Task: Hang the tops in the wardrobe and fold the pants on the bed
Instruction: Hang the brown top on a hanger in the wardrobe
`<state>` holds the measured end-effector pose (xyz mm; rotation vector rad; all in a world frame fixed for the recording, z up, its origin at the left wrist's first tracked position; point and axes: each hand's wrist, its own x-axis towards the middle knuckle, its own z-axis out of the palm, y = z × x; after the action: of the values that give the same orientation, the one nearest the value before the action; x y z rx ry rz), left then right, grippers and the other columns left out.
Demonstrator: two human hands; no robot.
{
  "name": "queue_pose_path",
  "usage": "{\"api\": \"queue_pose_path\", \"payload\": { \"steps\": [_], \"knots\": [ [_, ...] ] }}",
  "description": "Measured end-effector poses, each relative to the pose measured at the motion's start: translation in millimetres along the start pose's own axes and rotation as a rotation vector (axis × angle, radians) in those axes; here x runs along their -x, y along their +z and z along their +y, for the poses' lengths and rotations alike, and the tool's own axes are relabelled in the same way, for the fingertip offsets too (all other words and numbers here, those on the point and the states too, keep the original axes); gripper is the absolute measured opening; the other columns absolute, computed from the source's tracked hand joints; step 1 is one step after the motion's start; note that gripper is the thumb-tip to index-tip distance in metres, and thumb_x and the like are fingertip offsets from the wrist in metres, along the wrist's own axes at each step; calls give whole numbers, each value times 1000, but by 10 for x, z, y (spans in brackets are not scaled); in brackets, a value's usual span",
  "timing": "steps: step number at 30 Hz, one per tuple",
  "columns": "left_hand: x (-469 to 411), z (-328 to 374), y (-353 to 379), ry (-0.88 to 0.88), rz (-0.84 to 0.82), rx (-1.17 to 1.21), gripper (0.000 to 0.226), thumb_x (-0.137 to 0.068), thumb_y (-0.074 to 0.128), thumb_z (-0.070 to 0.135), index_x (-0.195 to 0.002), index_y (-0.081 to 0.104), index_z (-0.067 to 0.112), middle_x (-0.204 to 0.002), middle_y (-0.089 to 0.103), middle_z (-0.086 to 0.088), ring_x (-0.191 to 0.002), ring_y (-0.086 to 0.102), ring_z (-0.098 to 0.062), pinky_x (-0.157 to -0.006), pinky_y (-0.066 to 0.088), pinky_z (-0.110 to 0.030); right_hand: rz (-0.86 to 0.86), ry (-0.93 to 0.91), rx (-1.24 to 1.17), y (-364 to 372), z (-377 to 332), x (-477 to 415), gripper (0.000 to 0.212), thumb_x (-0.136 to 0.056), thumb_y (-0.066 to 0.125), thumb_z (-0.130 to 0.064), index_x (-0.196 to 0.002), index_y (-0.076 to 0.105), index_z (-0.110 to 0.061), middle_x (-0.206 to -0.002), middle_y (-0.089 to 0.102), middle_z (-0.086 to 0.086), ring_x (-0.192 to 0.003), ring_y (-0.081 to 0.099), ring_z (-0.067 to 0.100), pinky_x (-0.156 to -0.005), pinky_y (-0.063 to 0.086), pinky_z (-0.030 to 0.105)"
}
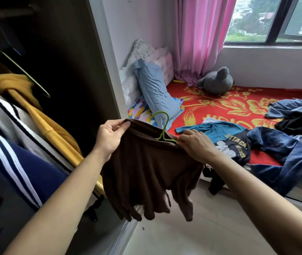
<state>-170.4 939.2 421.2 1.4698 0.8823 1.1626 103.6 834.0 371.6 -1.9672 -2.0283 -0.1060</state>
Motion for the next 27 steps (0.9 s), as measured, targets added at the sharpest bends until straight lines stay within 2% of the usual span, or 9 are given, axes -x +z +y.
{"api": "queue_pose_path", "payload": {
  "steps": [4,6,9,12,14,17,22,25,27],
  "knots": [
    [-51,-71,-97,41,-40,-375,6,-89,72,27,-85,71,31,-104,70,-4,-90,67,-12,-81,50,-23,191,-90,-190,-170,-191,-149,24,-100,55,-39,-104,70,-21,-108,55,0,-103,55,23,-89,46,38],
    [-66,-73,-152,25,-51,-343,8,-90,70,35,-86,72,28,-92,72,2,-82,63,-7,-74,49,-19,312,-110,-335,-289,-314,-254,18,-99,60,-32,-102,69,-17,-108,55,1,-102,55,19,-88,46,32],
    [-86,12,-313,12,-106,-249,33,-78,73,54,-95,72,26,-83,72,11,-79,63,0,-69,47,-10,367,-115,-463,-500,-400,-389,13,-98,64,-24,-101,70,-13,-105,56,3,-97,58,13,-87,49,32],
    [-90,76,-378,2,-222,-224,24,-76,79,39,-97,75,26,-88,75,2,-83,69,-8,-74,54,-20,295,-148,-487,-698,-404,-516,13,-95,67,-28,-100,74,-17,-105,61,2,-96,61,13,-89,48,27],
    [-114,110,-368,58,-112,-175,10,-79,79,25,-89,78,25,-84,75,2,-78,67,-8,-74,54,-21,251,-161,-476,-790,-409,-572,13,-94,69,-34,-97,74,-23,-101,65,-2,-88,63,8,-84,49,25],
    [-137,191,-341,114,6,-117,13,-77,83,16,-89,79,20,-82,76,2,-74,67,-6,-69,53,-16,206,-158,-386,-869,-393,-603,21,-92,66,-47,-101,72,-29,-93,68,-12,-77,58,-7,-74,46,22],
    [-178,349,-392,77,-111,-169,26,-75,82,22,-100,77,15,-86,75,-4,-78,67,-10,-74,56,-21,168,-77,-246,-928,-295,-613,31,-95,55,-58,-99,70,-32,-87,71,-9,-82,64,13,-74,52,37],
    [-242,464,-548,83,-213,-285,27,-84,76,13,-110,73,19,-101,73,-9,-90,66,-14,-87,56,-27,233,-81,-234,-963,-311,-632,28,-97,55,-54,-99,69,-30,-88,71,-8,-82,64,15,-74,51,37],
    [-279,529,-641,101,-178,-345,28,-85,77,13,-111,72,21,-104,72,-8,-92,66,-17,-91,55,-30,293,-82,-226,-1000,-353,-661,26,-98,54,-51,-100,69,-30,-90,71,-8,-84,65,17,-74,50,36]
  ]
}}
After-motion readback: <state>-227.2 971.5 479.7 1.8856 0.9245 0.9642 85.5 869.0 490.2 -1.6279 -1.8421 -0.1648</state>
